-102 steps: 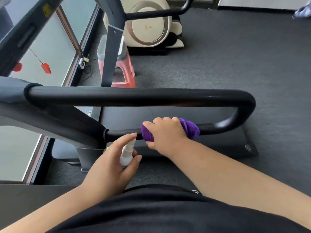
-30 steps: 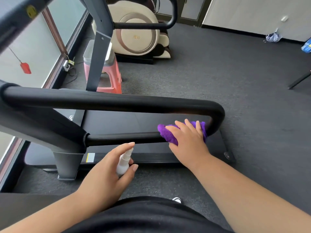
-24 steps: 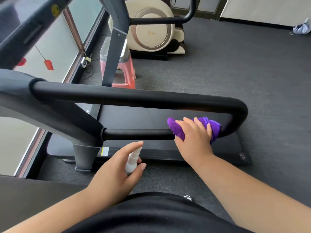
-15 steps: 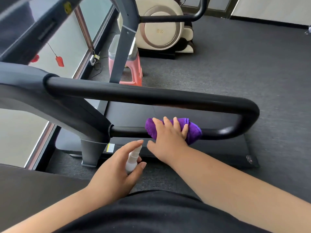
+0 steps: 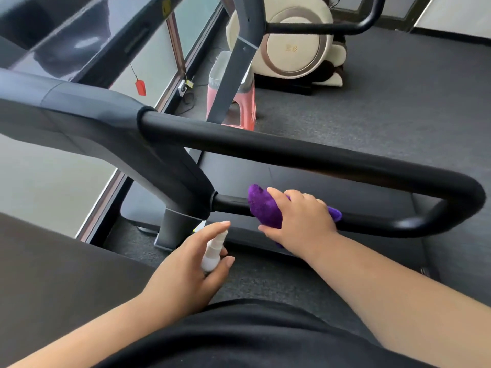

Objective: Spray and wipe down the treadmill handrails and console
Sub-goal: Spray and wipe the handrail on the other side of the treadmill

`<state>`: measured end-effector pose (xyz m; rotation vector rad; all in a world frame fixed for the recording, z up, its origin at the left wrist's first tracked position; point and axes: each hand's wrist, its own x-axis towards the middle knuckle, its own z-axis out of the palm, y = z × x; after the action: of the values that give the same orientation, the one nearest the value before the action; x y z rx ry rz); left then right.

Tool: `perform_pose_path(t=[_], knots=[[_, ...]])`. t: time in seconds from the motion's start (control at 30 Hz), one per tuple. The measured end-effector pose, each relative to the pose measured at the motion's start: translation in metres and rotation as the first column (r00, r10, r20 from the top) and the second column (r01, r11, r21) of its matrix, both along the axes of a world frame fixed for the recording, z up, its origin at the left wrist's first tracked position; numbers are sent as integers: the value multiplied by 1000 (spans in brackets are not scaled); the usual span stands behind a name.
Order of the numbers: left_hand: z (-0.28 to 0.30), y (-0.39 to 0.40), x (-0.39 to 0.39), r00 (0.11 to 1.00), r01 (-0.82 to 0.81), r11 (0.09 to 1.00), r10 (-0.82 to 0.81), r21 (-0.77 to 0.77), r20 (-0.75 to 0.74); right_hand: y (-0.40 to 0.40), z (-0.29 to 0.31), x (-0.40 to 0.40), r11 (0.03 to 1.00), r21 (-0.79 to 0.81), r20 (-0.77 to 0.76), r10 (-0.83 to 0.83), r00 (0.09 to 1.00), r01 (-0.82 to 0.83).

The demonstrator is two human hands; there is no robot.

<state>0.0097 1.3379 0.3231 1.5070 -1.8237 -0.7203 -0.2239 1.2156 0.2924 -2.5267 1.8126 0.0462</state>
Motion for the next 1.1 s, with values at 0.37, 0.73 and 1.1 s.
perform_pose_path(t=[0.37, 0.73, 1.1], knots=[[-8, 8, 33, 997, -81, 997, 81, -5, 11, -18, -12, 91, 983, 1, 23, 182, 983, -182], [0, -21, -6, 992, 125, 992, -125, -31, -5, 17, -9, 21, 934, 26, 63, 353, 933, -355], [-4, -24, -44, 979, 204, 979, -204, 3, -24, 60, -11, -70, 930, -81, 85, 364, 927, -358]])
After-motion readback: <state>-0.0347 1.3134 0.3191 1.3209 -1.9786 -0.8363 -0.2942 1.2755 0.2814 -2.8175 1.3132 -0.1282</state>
